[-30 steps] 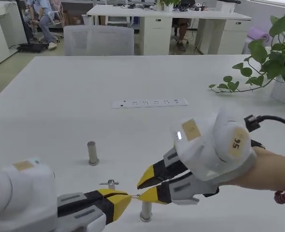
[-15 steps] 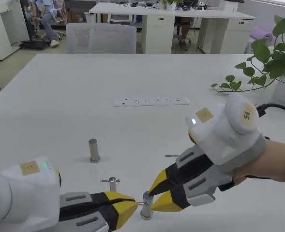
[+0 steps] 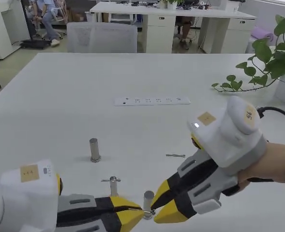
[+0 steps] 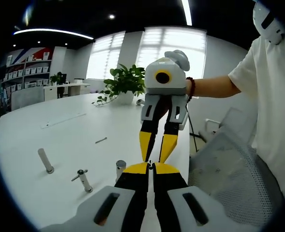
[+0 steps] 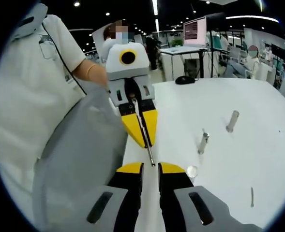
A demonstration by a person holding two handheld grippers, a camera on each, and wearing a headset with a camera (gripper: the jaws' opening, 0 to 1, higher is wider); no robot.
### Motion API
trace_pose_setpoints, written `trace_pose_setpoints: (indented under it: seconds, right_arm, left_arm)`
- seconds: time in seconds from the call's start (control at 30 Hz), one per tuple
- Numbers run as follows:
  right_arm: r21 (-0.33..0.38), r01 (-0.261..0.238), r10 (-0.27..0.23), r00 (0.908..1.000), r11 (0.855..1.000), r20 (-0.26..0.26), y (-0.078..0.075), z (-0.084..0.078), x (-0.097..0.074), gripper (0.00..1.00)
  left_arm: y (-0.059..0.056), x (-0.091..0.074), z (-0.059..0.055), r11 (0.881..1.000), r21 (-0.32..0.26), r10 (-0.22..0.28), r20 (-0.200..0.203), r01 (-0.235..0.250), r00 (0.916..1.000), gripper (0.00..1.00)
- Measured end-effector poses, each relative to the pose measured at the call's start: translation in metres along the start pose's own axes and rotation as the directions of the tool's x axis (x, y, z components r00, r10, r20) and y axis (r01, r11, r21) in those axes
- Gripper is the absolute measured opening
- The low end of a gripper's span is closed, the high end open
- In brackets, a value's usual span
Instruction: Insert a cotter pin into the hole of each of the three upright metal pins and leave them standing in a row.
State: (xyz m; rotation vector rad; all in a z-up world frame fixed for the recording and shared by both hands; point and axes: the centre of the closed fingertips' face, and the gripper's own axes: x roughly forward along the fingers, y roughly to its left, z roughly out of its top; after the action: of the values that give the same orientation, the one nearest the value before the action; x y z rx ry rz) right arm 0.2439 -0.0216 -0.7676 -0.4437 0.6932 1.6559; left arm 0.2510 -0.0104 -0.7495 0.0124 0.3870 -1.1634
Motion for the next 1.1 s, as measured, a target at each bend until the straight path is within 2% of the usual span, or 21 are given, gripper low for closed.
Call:
trace_pose_setpoints:
  seconds: [0.63,0.8,1.1]
  right_arm:
    - [-0.025,-0.073,0.073,0.9973,0.997,-0.003,0.016,-0.001,0.005,0.07]
    - [-0.033,-0.079,0.079,0.9968,0.996,-0.012,0.019,-0.002,0.006,0.06]
    - [-0.104,-0.062,0.060,0.9979,0.993,-0.024,0.020,-0.001,0.006,0.03]
  left_arm:
    - [-0.019,0.002,0.000,0.996,0.053,-0.075,0.003,0.075,0.9971,0.00]
    - [-0.021,0.002,-0.001,0.995,0.062,-0.083,-0.001,0.083,0.9966,0.00]
    - [-0.021,0.001,-0.001,0.995,0.067,-0.080,-0.003,0.080,0.9968,0.00]
